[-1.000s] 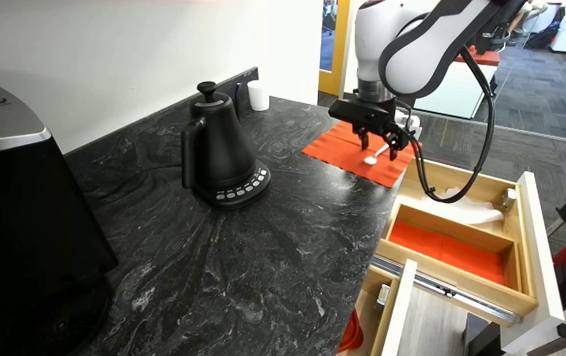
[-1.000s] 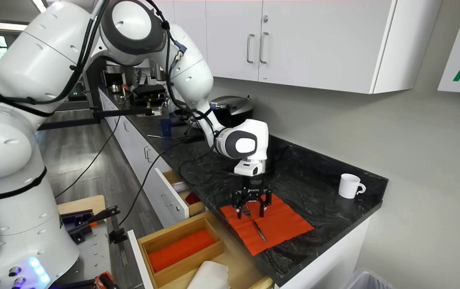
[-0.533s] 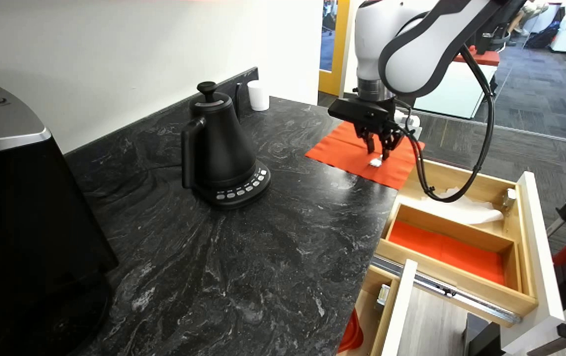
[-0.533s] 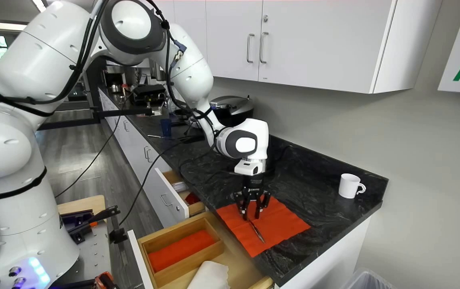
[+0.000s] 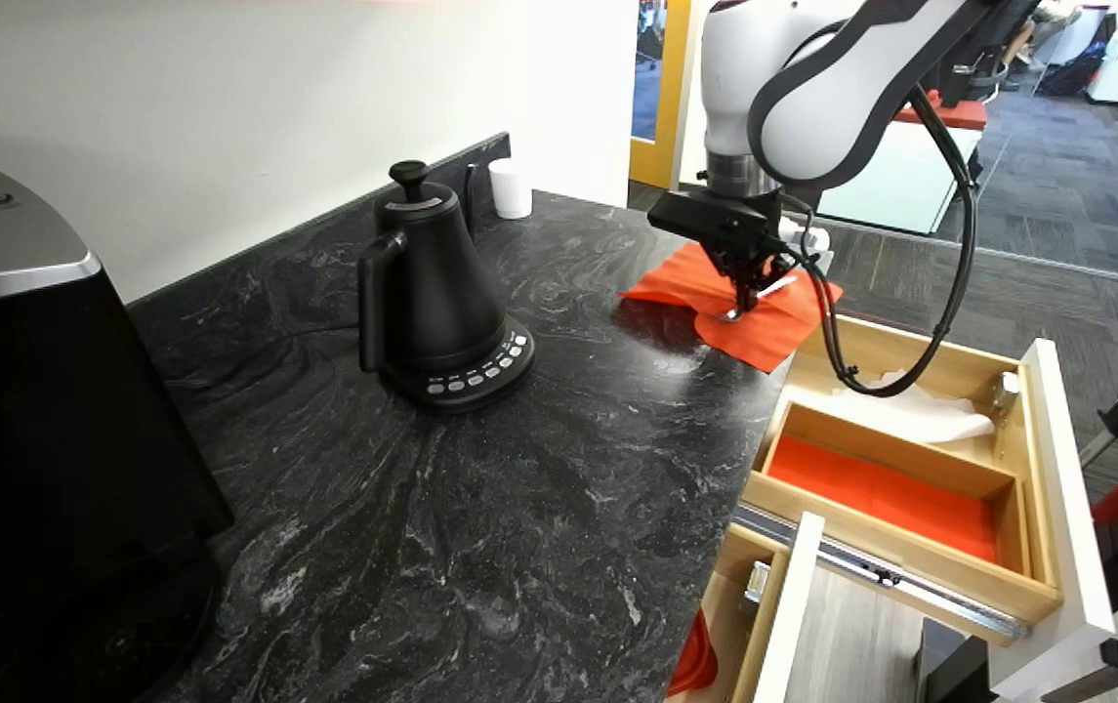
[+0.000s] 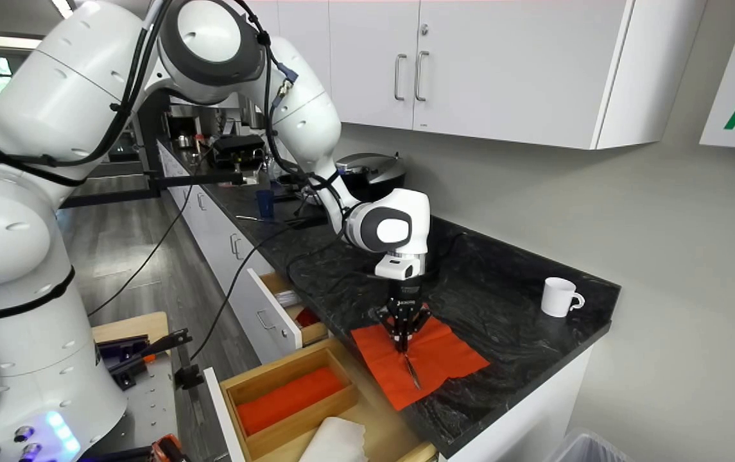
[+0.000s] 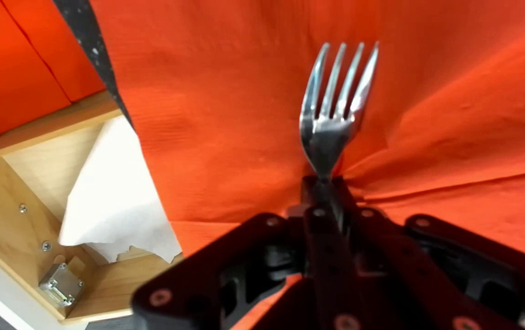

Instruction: Move the fork to the left compartment in the drawer

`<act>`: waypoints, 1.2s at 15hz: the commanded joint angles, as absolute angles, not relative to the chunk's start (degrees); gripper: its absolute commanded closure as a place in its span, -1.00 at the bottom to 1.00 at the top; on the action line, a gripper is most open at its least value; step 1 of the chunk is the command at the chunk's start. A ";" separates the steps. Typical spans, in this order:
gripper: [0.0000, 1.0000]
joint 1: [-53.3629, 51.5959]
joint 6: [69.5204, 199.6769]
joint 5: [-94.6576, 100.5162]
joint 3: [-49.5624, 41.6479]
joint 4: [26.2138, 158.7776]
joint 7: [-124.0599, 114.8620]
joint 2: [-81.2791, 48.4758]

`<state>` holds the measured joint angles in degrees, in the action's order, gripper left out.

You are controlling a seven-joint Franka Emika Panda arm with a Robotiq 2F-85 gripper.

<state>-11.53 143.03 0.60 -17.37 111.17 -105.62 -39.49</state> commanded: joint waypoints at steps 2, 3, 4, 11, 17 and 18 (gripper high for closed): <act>0.92 -10.28 142.74 1.74 -16.44 112.54 -106.51 -38.09; 0.92 -10.29 142.72 1.77 -16.48 112.59 -106.51 -38.02; 0.92 -10.42 142.55 1.94 -16.63 112.97 -106.43 -37.27; 0.92 -12.54 145.81 7.08 -18.94 117.62 -108.60 -28.17; 0.92 -11.39 145.06 8.60 -17.72 118.36 -109.26 -27.06; 0.92 -11.30 145.00 8.57 -17.60 118.33 -109.26 -27.35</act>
<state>-11.99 144.97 6.65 -18.42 115.81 -106.88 -29.52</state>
